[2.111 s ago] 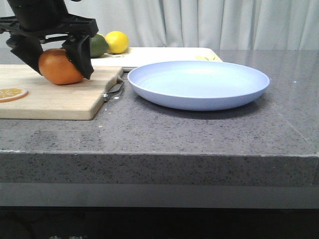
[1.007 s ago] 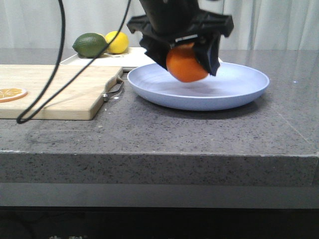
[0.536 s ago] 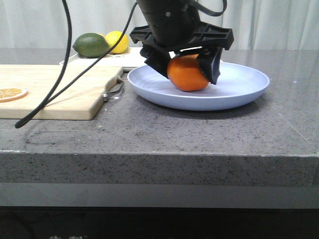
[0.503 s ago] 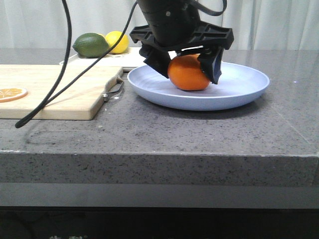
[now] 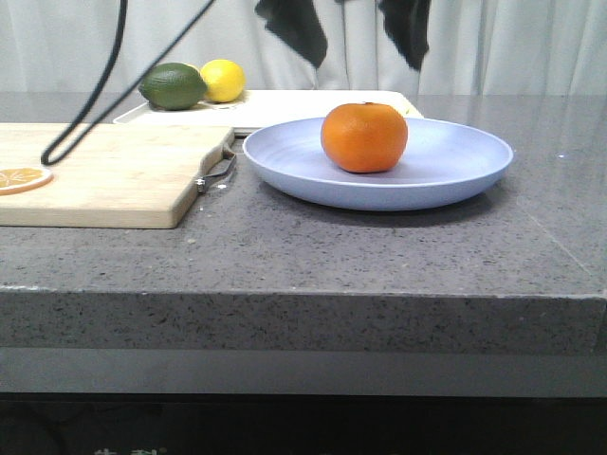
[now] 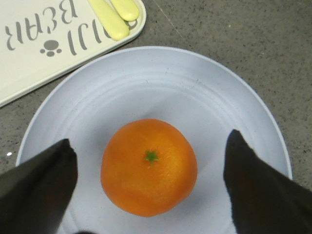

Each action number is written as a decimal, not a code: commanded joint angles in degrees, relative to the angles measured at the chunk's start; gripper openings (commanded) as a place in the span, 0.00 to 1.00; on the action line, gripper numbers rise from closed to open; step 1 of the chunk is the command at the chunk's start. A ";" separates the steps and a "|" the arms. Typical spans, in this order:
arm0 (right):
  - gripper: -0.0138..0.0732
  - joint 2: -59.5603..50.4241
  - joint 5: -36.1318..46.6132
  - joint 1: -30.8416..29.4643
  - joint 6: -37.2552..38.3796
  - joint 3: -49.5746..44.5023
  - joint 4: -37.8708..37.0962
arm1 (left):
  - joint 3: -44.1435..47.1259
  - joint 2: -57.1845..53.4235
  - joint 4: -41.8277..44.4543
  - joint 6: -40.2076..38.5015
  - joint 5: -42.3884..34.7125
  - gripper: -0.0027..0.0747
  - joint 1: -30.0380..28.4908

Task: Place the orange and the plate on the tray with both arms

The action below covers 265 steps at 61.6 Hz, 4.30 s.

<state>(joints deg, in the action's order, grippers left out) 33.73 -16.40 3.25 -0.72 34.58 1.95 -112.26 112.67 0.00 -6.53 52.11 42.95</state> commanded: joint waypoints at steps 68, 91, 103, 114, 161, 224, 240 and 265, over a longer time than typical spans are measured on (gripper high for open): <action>0.90 0.36 3.72 -0.35 -0.35 2.29 -0.09 | 7.51 -18.54 9.26 -2.13 16.62 0.01 -13.52; 0.90 0.36 3.72 -0.35 -0.35 2.29 -0.09 | 38.64 -37.24 7.30 -5.04 1.50 0.01 -28.66; 0.90 0.36 3.72 -0.35 -0.35 2.29 -0.09 | 53.21 -47.82 7.30 -5.15 -4.48 0.01 -34.25; 0.90 0.36 3.65 -0.35 -0.35 2.29 -0.09 | 66.13 -60.57 7.30 -5.15 -12.82 0.01 -35.81; 0.90 6.68 3.54 -0.30 -0.35 2.42 2.66 | 89.65 -106.67 6.35 -3.79 -29.33 0.01 -35.81; 0.58 59.00 -15.31 5.49 -0.40 35.47 19.41 | 89.65 -106.67 6.24 -3.79 -29.33 0.01 -35.81; 0.31 60.12 -15.89 5.49 -0.40 36.08 21.13 | 89.65 -106.67 6.24 -3.79 -29.33 0.01 -35.81; 0.08 60.12 -20.93 5.25 -0.35 38.79 22.26 | 89.65 -106.67 6.24 -3.79 -29.33 0.01 -35.81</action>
<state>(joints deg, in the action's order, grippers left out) 96.20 -36.34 8.83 0.00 70.38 23.44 -21.08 5.41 5.99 -10.21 27.74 7.36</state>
